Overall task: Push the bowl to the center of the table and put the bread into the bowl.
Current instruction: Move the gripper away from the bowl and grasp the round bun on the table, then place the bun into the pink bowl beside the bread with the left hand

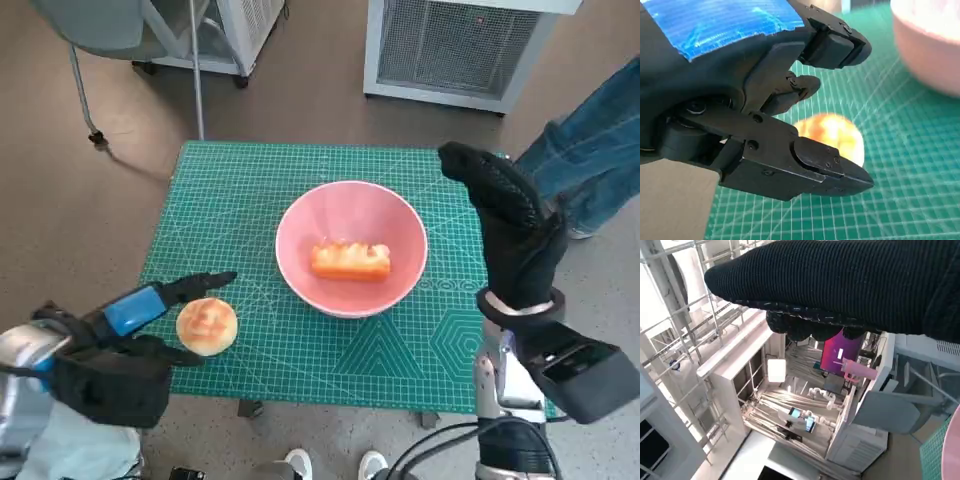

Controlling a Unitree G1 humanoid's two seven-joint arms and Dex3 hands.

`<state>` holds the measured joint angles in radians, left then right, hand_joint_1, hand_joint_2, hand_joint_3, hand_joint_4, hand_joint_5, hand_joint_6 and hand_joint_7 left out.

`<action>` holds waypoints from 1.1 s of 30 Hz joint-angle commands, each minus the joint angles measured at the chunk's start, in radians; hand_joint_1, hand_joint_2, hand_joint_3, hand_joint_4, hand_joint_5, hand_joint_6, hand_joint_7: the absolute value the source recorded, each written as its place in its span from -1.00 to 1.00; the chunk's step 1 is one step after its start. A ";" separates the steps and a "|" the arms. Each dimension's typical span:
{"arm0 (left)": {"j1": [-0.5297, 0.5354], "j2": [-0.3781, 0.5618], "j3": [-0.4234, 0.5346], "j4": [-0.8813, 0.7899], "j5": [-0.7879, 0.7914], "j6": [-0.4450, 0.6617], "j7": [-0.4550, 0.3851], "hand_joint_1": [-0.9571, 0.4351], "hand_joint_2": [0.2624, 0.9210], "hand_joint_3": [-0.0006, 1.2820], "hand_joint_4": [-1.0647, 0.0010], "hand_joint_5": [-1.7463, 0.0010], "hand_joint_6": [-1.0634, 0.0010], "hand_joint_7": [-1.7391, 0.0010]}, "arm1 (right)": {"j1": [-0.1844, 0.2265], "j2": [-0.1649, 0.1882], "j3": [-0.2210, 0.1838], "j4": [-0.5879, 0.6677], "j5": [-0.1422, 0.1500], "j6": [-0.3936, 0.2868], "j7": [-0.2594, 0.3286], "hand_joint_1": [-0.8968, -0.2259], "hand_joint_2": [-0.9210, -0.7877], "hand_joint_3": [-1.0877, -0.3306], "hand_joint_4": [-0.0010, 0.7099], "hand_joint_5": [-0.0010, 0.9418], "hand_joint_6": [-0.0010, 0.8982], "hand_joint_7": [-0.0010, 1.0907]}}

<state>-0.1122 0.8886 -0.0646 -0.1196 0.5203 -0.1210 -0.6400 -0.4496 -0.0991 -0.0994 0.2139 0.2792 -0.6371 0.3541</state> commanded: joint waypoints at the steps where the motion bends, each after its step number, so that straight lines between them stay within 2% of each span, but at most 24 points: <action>1: -0.045 -0.015 -0.066 0.097 0.052 -0.020 0.022 0.44 0.56 -0.98 0.64 0.99 0.36 0.98 | 0.018 -0.006 -0.003 0.001 -0.004 0.006 0.004 -0.23 -1.00 -0.18 -0.27 -0.99 -1.00 0.35; 5: -0.066 -0.029 -0.109 0.158 0.082 -0.019 0.029 0.46 0.58 -0.98 0.62 0.99 0.35 0.98 | 0.019 -0.009 -0.005 0.001 -0.004 0.002 0.005 -0.23 -1.00 -0.18 -0.27 -0.99 -1.00 0.35; 12: -0.088 -0.053 -0.174 0.202 0.148 0.046 0.006 0.52 0.64 -0.97 0.56 0.98 0.31 0.97 | 0.019 -0.013 -0.008 0.003 -0.006 -0.001 0.004 -0.24 -1.00 -0.18 -0.27 -0.99 -1.00 0.34; 16: -0.093 -0.055 -0.197 0.211 0.171 0.068 0.003 0.57 0.71 -0.95 0.46 0.96 0.22 0.95 | 0.018 -0.015 -0.009 0.007 -0.008 -0.003 0.003 -0.24 -1.00 -0.18 -0.27 -0.99 -1.00 0.34; 20: -0.106 -0.054 -0.221 0.227 0.206 0.076 0.022 0.58 0.81 -0.93 0.19 0.89 -0.01 0.87 | 0.021 -0.013 -0.007 0.004 -0.014 -0.006 0.000 -0.23 -1.00 -0.18 -0.27 -0.99 -1.00 0.34; 21: -0.109 -0.054 -0.225 0.231 0.213 0.075 0.029 0.57 0.86 -0.91 0.01 0.83 -0.14 0.83 | 0.020 -0.012 -0.007 0.006 -0.015 -0.007 0.000 -0.23 -1.00 -0.18 -0.27 -0.99 -1.00 0.35; 22: -0.112 -0.050 -0.227 0.237 0.218 0.064 0.043 0.57 0.88 -0.92 -0.05 0.80 -0.17 0.80 | 0.020 -0.012 -0.007 0.007 -0.016 -0.008 0.000 -0.23 -1.00 -0.18 -0.27 -0.99 -1.00 0.35; 23: -0.112 -0.047 -0.228 0.240 0.221 0.056 0.053 0.53 0.92 -0.90 -0.10 0.54 -0.16 0.53 | 0.020 -0.011 -0.007 0.007 -0.017 -0.009 -0.001 -0.22 -1.00 -0.18 -0.27 -0.99 -1.00 0.35; 24: -0.111 -0.037 -0.220 0.237 0.214 0.031 0.073 0.48 0.95 -0.83 -0.09 0.17 -0.07 0.15 | 0.021 -0.011 -0.006 0.007 -0.017 -0.009 -0.001 -0.22 -1.00 -0.18 -0.27 -0.99 -1.00 0.35; 26: -0.107 -0.020 -0.201 0.227 0.193 -0.010 0.101 0.43 0.88 -0.76 -0.17 -0.12 -0.10 -0.08 | 0.020 -0.011 -0.006 0.007 -0.017 -0.008 -0.002 -0.21 -1.00 -0.19 -0.27 -0.99 -1.00 0.35; 28: -0.106 -0.006 -0.178 0.214 0.165 -0.043 0.117 0.40 0.57 -0.47 -0.22 -0.36 -0.16 -0.22 | 0.020 -0.010 -0.006 0.008 -0.017 -0.008 -0.002 -0.20 -1.00 -0.19 -0.27 -0.99 -1.00 0.35; 30: -0.107 0.006 -0.149 0.198 0.130 -0.069 0.126 0.39 0.46 -0.37 -0.22 -0.46 -0.19 -0.24 | 0.019 -0.010 -0.006 0.010 -0.016 -0.008 -0.002 -0.20 -1.00 -0.19 -0.27 -0.99 -1.00 0.35; 33: -0.112 0.016 -0.100 0.165 0.075 -0.087 0.123 0.38 0.57 -0.44 -0.20 -0.53 -0.18 -0.26 | 0.018 -0.009 -0.006 0.014 -0.016 -0.009 -0.001 -0.20 -1.00 -0.19 -0.27 -0.99 -1.00 0.34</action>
<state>-0.2325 0.8804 -0.2089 0.0828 0.6486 -0.1813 -0.5154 -0.4486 -0.1106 -0.1059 0.2128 0.2702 -0.6512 0.3540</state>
